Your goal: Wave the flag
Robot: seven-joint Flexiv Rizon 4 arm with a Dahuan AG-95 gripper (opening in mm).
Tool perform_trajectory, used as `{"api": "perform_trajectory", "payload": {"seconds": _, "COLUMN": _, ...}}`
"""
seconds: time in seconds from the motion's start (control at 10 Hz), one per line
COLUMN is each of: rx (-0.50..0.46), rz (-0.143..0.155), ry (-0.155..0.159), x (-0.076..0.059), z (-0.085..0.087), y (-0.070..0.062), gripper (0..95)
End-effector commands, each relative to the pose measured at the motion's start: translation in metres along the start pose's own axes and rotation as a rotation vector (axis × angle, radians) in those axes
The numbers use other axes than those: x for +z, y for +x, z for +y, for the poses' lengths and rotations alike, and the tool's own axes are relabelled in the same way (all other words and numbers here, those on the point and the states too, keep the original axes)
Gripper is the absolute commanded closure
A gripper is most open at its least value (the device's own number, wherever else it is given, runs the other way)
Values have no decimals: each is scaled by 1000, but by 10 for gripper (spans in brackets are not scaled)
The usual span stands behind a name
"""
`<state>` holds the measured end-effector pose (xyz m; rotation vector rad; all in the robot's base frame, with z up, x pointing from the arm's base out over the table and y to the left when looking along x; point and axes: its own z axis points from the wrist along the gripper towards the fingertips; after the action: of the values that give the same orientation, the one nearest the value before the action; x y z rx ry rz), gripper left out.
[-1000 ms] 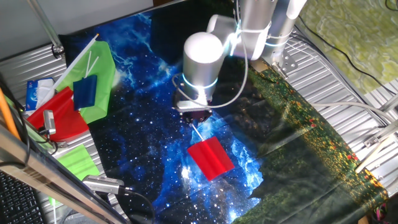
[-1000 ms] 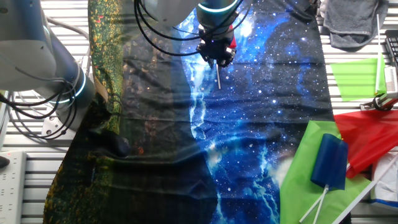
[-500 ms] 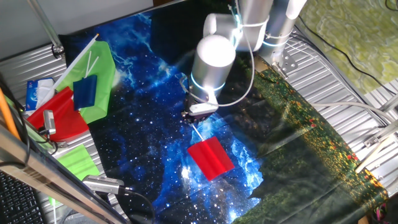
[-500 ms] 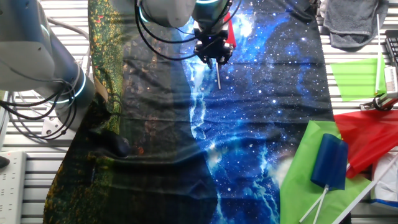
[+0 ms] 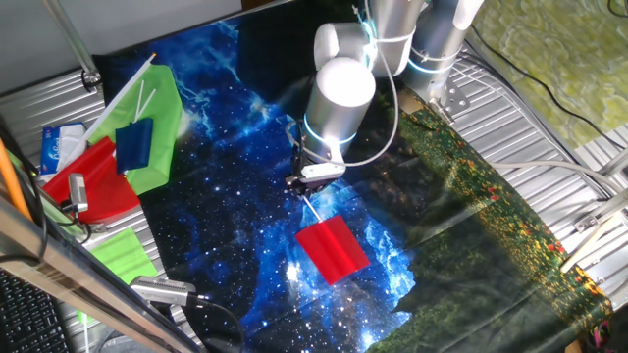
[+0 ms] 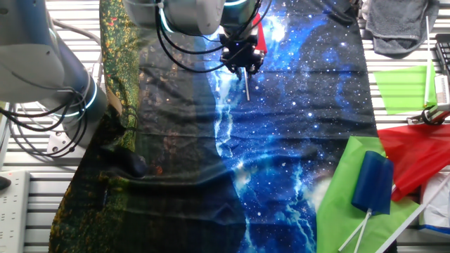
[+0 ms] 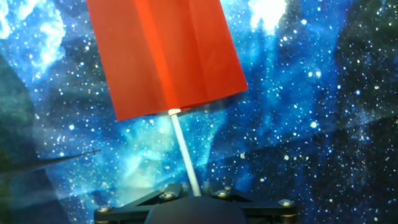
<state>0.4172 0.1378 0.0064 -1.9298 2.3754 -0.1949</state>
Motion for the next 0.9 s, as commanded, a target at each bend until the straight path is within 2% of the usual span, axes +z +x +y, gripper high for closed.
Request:
{"api": "perform_trajectory", "payload": {"seconds": 0.1, "rx": 11, "rz": -11, "ry": -9, "x": 0, "z": 1, "y": 0, "gripper": 950}}
{"api": "perform_trajectory", "payload": {"seconds": 0.5, "rx": 52, "rz": -44, "ry": -28, "x": 0, "z": 1, "y": 0, "gripper": 950}}
{"api": "perform_trajectory", "payload": {"seconds": 0.7, "rx": 118, "rz": -47, "ry": -72, "x": -5, "z": -1, "y": 1, "gripper": 950}}
{"api": "perform_trajectory", "payload": {"seconds": 0.8, "rx": 158, "rz": -34, "ry": -107, "x": -14, "z": -3, "y": 3, "gripper": 950}}
{"api": "perform_trajectory", "payload": {"seconds": 0.9, "rx": 180, "rz": -29, "ry": -122, "x": -20, "z": -5, "y": 4, "gripper": 950}}
